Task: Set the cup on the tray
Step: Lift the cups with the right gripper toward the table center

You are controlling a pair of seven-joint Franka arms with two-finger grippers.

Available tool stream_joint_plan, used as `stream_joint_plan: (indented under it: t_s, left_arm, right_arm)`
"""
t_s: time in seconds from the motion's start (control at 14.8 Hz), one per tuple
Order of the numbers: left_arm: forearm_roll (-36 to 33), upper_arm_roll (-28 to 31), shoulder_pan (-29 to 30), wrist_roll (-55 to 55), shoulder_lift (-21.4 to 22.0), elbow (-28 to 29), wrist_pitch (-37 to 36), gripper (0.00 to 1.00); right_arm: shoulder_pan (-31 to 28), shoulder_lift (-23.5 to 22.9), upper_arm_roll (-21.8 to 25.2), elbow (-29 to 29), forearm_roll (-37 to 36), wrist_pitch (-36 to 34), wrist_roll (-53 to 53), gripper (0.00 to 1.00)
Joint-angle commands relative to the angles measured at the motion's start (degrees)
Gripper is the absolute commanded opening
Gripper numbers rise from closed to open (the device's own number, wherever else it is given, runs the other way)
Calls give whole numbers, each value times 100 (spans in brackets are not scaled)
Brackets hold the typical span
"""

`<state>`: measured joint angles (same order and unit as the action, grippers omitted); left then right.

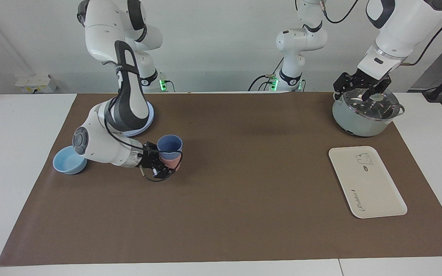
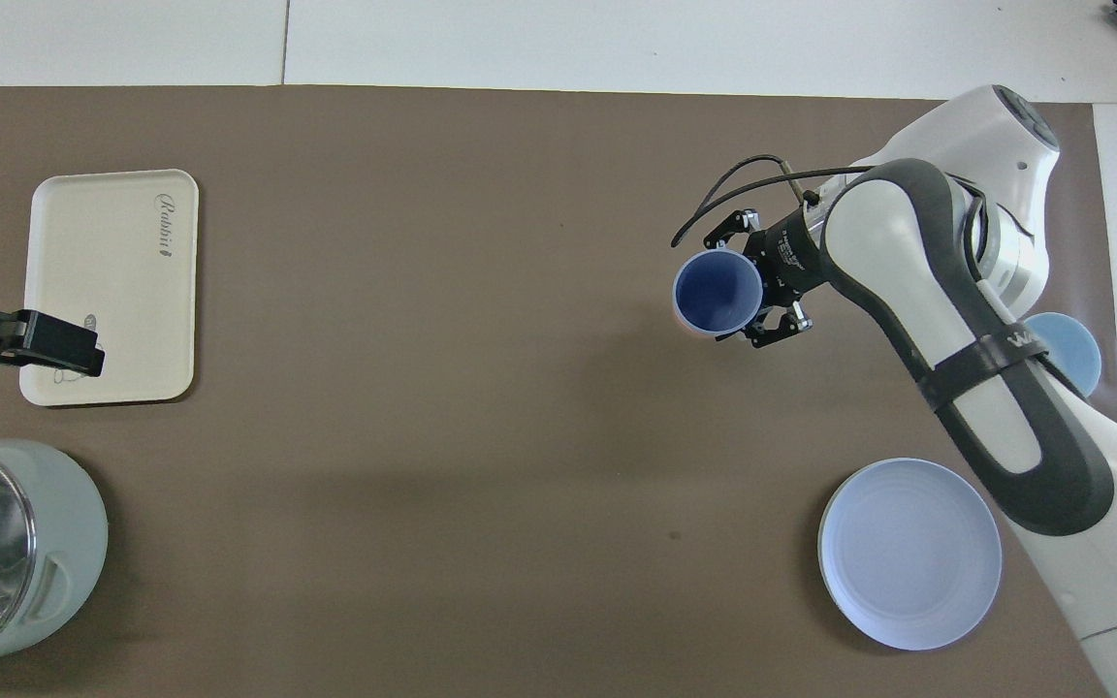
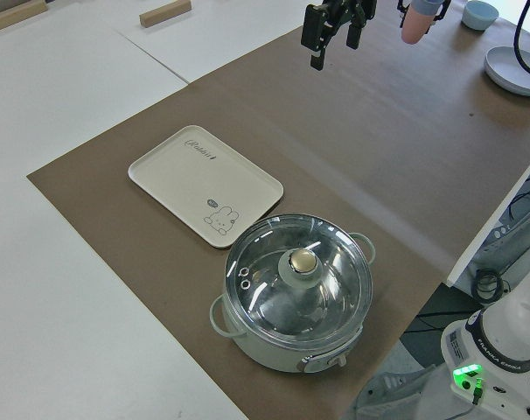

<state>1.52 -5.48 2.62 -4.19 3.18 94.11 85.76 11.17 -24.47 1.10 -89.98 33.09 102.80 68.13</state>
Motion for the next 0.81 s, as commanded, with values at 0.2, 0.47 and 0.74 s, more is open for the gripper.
stream_joint_plan:
  t_s: [0.2,0.47,0.74]
  left_arm:
    - [58,12,-41,58,156,161,125,100]
    - [706,-50,-401,783,148,178,432,100]
    - [920,-50,-1463,3198,86,178,1475,100]
  right_arm:
    - [579,707,22,-248,488,64,1227,0]
    - [782,751,13,-195,620,143,1956,0]
    - [1133,769,13,-301,603,818,2361,0]
